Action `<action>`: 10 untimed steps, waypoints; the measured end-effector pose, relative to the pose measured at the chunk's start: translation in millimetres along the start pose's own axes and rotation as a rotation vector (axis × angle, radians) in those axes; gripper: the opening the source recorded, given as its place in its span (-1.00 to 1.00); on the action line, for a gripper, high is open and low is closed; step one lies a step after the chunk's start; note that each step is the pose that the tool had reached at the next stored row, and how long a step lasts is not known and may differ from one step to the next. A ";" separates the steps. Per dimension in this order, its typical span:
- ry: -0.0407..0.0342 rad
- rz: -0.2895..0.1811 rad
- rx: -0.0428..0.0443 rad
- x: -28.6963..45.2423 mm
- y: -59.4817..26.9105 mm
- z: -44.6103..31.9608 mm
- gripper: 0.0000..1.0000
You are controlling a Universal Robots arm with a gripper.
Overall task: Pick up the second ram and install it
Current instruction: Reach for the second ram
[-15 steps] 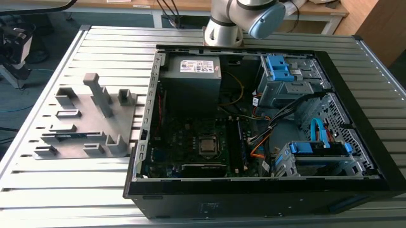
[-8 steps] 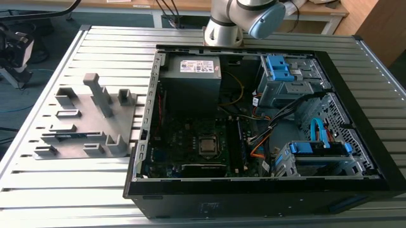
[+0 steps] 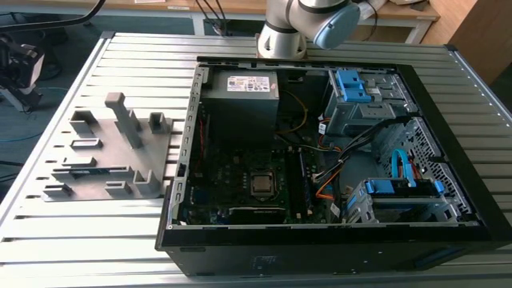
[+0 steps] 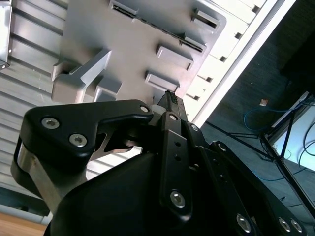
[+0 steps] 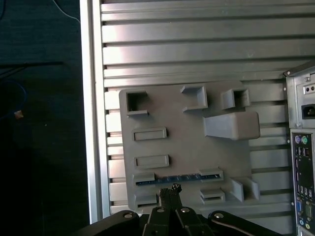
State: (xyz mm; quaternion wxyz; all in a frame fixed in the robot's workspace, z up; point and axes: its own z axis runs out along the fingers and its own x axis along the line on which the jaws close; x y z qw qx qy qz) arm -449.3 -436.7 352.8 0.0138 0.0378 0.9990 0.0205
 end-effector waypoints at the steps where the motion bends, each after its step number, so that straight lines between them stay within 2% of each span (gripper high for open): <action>1: 0.0000 0.000 0.0000 0.0 -0.2 0.6 -0.80; 10: 0.0001 0.000 0.0001 0.4 -2.3 6.1 -0.80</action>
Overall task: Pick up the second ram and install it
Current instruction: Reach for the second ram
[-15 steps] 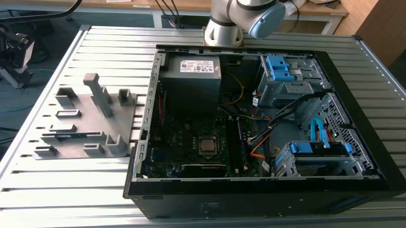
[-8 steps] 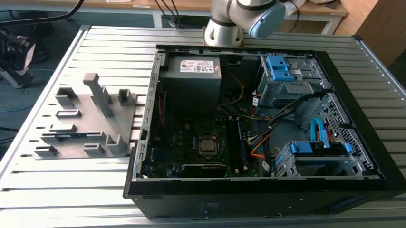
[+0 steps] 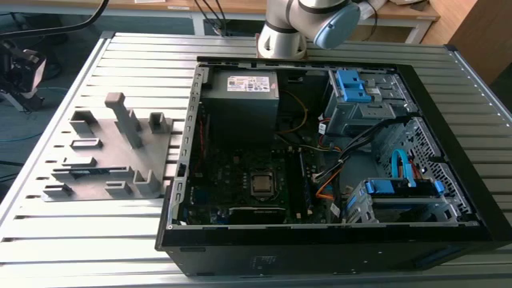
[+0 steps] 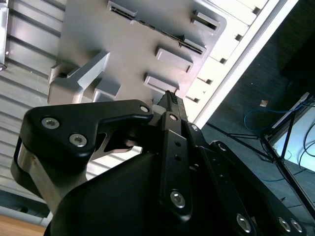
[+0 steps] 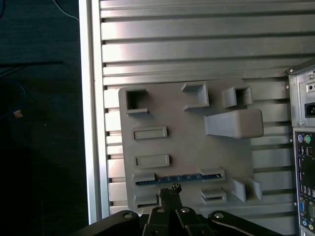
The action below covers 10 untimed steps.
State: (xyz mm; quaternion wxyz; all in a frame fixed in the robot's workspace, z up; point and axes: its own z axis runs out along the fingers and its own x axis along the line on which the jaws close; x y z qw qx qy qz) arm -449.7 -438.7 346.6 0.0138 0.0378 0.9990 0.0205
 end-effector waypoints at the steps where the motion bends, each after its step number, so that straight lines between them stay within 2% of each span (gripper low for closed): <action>1: 0.0000 0.000 0.0000 0.0 -0.2 0.5 -0.80; 6: -0.0001 0.000 -0.0001 0.1 -1.6 3.8 -0.80; 10: -0.0001 0.000 0.0000 0.3 -2.6 9.7 -0.80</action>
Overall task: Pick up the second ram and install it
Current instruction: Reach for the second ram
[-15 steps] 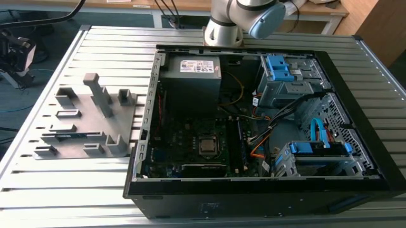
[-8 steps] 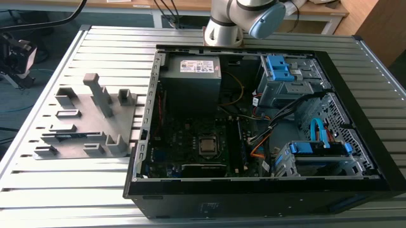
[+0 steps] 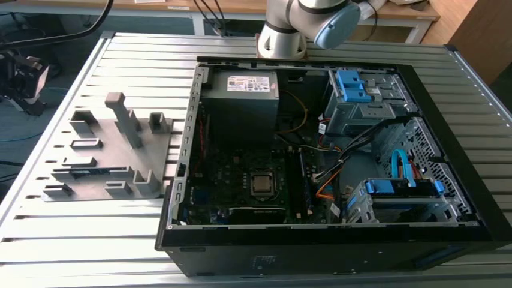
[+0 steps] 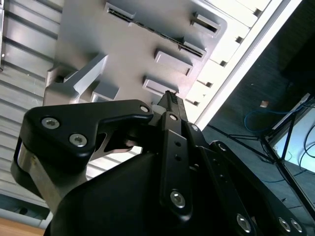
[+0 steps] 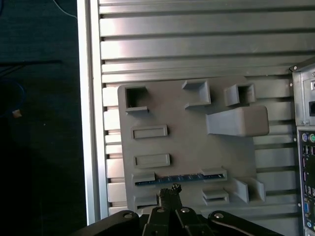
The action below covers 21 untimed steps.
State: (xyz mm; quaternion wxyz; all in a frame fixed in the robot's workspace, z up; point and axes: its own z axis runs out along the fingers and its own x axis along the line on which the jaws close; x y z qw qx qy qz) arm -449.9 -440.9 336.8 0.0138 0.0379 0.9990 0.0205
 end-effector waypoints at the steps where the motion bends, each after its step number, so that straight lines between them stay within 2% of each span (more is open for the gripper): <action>1: 0.0000 0.000 0.0000 0.0 -0.3 1.8 -0.80; 11: 0.0000 0.000 0.0002 0.3 -3.7 18.4 -0.80; 21: -0.0003 -0.001 0.0037 0.4 -4.6 29.8 -0.80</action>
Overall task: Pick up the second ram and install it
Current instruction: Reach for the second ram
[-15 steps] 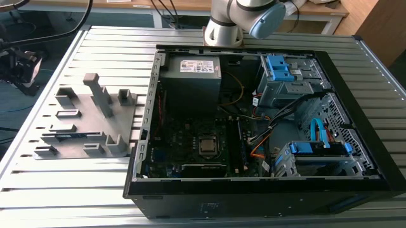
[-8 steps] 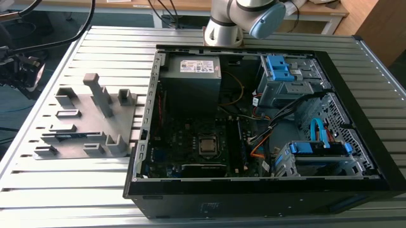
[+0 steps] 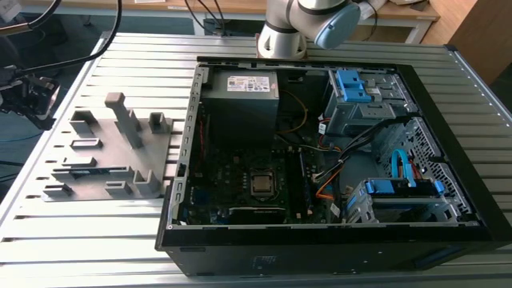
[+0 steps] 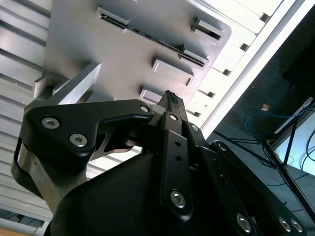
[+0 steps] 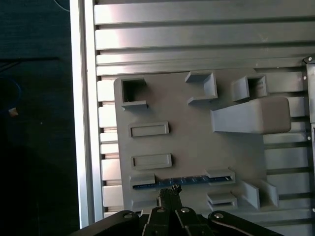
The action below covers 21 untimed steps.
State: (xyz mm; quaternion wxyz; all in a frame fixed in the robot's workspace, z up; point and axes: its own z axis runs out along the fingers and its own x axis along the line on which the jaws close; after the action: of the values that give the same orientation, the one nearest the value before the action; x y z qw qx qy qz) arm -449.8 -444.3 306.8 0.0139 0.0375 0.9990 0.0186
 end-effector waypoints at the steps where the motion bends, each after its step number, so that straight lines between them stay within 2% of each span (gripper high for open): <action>1: 0.0000 0.000 0.0006 0.0 0.0 1.0 -0.80; 12: -0.0005 -0.001 0.0072 0.3 -0.4 11.0 -0.80; 21: -0.0006 -0.001 0.0093 0.6 -0.7 18.9 -0.80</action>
State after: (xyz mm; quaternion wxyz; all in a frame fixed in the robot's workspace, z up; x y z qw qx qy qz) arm -449.9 -444.3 287.9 0.0140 0.0373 0.9991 0.0139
